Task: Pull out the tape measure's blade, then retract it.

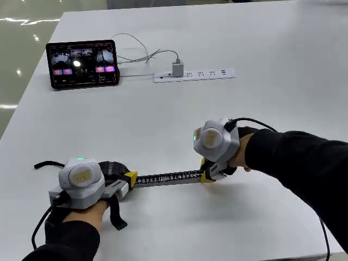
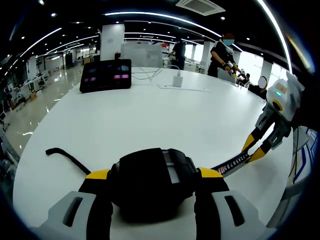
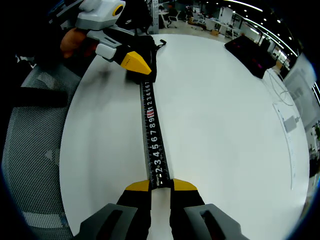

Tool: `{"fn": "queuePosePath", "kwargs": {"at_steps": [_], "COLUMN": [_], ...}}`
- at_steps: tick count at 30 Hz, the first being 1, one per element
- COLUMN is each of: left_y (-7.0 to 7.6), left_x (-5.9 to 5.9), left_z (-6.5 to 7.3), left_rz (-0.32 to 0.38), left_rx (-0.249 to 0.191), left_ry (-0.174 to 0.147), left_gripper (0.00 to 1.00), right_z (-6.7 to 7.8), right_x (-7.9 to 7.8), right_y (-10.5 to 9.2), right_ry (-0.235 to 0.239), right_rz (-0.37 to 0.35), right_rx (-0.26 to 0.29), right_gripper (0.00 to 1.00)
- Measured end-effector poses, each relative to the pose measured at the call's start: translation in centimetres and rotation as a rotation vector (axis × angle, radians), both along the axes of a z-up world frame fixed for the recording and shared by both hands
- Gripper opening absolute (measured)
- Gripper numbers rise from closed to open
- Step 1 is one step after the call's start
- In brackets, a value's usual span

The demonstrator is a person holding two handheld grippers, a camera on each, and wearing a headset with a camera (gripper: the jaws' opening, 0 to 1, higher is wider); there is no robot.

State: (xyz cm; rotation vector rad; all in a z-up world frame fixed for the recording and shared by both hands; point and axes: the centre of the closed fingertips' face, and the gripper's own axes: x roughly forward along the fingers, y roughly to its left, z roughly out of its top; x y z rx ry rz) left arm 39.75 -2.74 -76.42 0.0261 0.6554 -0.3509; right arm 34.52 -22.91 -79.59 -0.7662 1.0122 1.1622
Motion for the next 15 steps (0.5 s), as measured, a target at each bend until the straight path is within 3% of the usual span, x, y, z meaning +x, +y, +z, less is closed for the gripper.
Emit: {"fn": "queuePosePath", "kwargs": {"at_steps": [15], "left_y": [-0.02], "left_x": [0.02], "left_z": [0.01], "left_rz": [0.000], "left_rx": [0.000], "left_ry": [0.001], "left_gripper": [0.61], "right_z": [0.02], "right_x": [0.12], "right_y": [0.49], "right_ry": [-0.002], "right_rz": [0.003], "right_rx": [-0.001], "right_gripper": [0.09]}}
